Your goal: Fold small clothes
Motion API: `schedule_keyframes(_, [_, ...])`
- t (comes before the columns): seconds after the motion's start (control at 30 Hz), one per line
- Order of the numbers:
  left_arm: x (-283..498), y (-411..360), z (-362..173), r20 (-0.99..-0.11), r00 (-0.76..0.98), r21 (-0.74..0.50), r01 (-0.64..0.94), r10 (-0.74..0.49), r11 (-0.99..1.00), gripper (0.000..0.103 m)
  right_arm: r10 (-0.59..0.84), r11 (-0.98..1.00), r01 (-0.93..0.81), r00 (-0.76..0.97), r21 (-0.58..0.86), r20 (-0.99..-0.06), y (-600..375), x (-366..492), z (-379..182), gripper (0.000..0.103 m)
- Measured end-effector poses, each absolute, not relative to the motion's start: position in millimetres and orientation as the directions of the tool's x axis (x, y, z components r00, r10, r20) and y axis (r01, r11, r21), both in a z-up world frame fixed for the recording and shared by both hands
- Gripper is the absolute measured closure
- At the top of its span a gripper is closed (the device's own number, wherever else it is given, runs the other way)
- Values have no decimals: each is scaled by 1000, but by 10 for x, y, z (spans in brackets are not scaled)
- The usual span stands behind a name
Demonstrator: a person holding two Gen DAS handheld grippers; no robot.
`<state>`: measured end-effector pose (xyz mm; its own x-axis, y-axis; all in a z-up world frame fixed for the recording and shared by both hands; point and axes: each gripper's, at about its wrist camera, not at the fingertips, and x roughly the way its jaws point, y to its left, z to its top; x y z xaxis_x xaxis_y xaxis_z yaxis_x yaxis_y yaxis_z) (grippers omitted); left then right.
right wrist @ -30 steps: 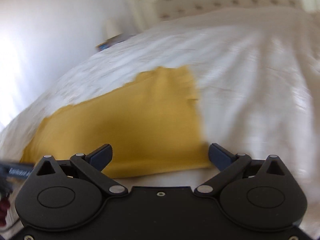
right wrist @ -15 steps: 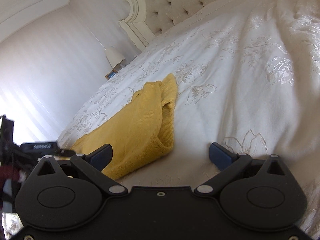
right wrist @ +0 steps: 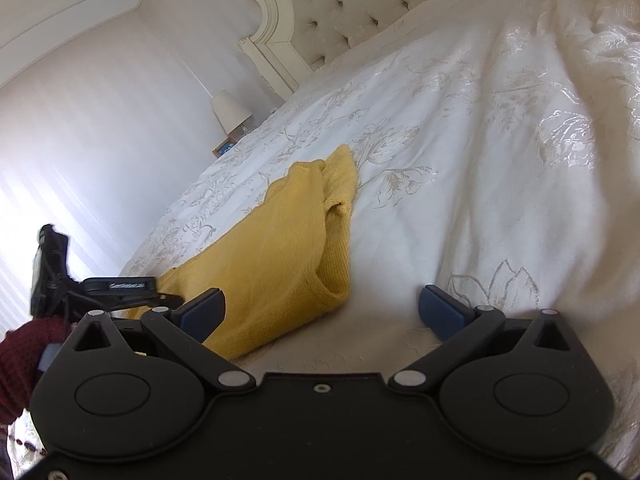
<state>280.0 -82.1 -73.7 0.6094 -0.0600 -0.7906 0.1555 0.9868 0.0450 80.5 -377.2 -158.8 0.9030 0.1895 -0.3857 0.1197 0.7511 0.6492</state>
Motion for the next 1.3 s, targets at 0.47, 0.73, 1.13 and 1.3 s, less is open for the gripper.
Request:
schedule_keyframes(0.47, [2195, 16, -576, -709, 698, -6, 132, -98, 991, 5, 351, 734, 70, 813, 675, -465, -3909, 1192, -1459, 0])
schedule_keyframes(0.73, [2311, 386, -677, -727, 668, -94, 133, -160, 987, 5, 481, 709, 25, 715, 705, -508, -3998, 1867, -1401, 0])
schedule_keyframes(1.13, [2483, 764, -800, -752, 636, -162, 79, -175, 984, 5, 489, 660, 77, 711, 747, -505, -3882, 2432, -1405, 18])
schedule_keyframes(1.3, [2454, 791, -759, -753, 629, -170, 101, -195, 980, 5, 376, 760, 169, 674, 628, -636, -3737, 2420, -1232, 75])
